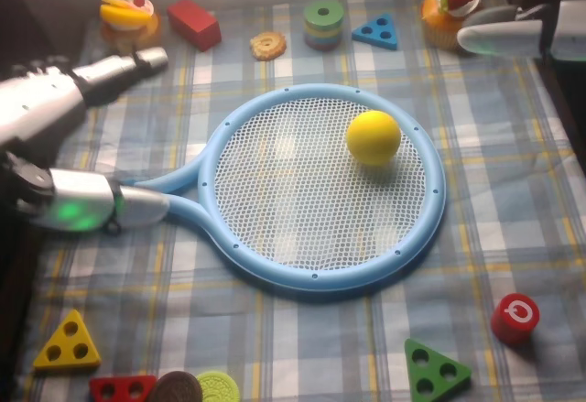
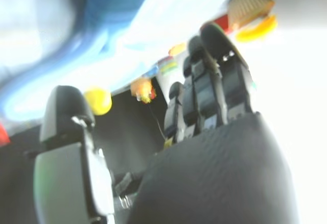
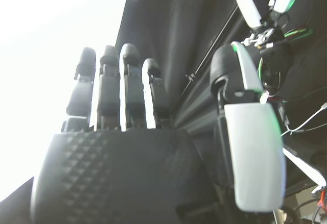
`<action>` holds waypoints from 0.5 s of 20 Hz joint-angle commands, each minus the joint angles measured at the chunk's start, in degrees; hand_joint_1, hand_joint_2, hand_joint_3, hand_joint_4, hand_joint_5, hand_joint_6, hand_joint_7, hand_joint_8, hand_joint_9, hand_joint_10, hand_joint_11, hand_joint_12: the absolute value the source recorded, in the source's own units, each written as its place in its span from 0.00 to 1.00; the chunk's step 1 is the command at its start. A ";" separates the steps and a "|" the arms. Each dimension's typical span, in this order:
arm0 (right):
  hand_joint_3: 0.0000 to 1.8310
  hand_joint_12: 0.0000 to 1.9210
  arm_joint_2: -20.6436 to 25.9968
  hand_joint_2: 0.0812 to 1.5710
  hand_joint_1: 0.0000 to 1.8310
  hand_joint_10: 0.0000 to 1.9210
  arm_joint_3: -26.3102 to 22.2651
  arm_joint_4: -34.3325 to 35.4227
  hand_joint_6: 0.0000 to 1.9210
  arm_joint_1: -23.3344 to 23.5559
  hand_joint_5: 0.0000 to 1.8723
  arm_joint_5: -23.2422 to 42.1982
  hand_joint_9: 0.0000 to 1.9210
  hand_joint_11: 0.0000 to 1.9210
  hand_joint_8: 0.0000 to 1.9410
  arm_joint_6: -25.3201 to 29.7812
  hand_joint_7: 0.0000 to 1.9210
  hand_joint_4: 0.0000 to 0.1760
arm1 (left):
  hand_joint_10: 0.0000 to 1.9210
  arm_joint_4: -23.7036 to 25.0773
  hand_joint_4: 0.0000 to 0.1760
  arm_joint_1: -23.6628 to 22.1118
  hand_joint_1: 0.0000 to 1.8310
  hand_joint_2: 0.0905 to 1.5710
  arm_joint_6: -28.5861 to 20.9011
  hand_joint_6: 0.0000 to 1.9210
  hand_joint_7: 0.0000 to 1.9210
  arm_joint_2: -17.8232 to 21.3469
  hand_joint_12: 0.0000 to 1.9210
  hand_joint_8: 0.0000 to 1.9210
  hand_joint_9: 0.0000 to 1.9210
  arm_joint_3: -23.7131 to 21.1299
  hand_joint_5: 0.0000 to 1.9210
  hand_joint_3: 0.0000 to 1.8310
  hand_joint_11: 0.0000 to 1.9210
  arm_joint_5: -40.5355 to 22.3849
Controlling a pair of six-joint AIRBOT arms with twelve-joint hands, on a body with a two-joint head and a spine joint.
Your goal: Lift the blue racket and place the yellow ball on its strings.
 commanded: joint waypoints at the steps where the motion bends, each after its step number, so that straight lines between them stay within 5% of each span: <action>1: 0.00 0.20 0.16 0.76 0.31 0.00 -0.07 3.82 0.00 -0.08 0.08 7.73 0.12 0.00 0.00 -0.05 0.15 0.28 | 0.00 2.47 1.00 -0.13 0.41 0.57 -4.59 0.00 0.06 0.93 0.49 0.00 0.14 -0.21 0.00 0.00 0.00 -12.89; 2: 0.00 0.19 0.29 0.76 0.31 0.00 -0.30 6.13 0.00 -1.64 0.08 10.01 0.13 0.00 0.00 -0.44 0.15 0.20 | 0.00 4.68 0.96 0.56 0.40 0.58 -11.40 0.00 0.06 1.52 0.41 0.00 0.10 -0.48 0.00 0.00 0.00 -17.52; 3: 0.00 0.18 0.42 0.76 0.30 0.00 -0.55 7.65 0.00 -2.75 0.09 11.40 0.14 0.00 0.00 -0.98 0.16 0.14 | 0.00 6.03 0.60 0.95 0.39 0.57 -15.69 0.00 0.05 1.89 0.33 0.00 0.06 -0.46 0.01 0.00 0.00 -19.92; 5: 0.00 0.18 0.96 0.75 0.27 0.00 -1.65 12.68 0.00 -6.77 0.07 16.60 0.13 0.00 0.00 -2.33 0.16 0.16 | 0.00 10.08 0.74 2.77 0.37 0.58 -31.64 0.00 0.00 2.68 0.27 0.00 0.02 0.12 0.00 0.00 0.00 -27.47; 6: 0.00 0.17 1.07 0.76 0.30 0.00 -2.10 14.74 0.00 -8.67 0.08 19.10 0.13 0.00 0.00 -2.52 0.17 0.19 | 0.00 11.90 0.87 4.04 0.44 0.57 -39.82 0.00 0.01 2.96 0.22 0.00 0.03 0.70 0.00 0.00 0.00 -31.35; 7: 0.00 0.14 1.45 0.76 0.31 0.00 -3.06 17.37 0.00 -11.20 0.08 22.41 0.12 0.00 0.00 -3.36 0.16 0.29 | 0.00 13.00 0.95 6.07 0.44 0.57 -49.34 0.00 0.04 3.01 0.23 0.00 0.04 1.77 0.00 0.00 0.00 -36.21; 10: 0.00 0.12 2.86 0.76 0.34 0.00 -6.20 23.30 0.00 -16.64 0.14 29.52 0.17 0.04 0.00 -8.17 0.19 0.62 | 0.00 11.69 0.99 11.29 0.41 0.55 -61.52 0.00 0.04 2.57 0.31 0.00 0.08 3.74 0.00 0.00 0.00 -45.74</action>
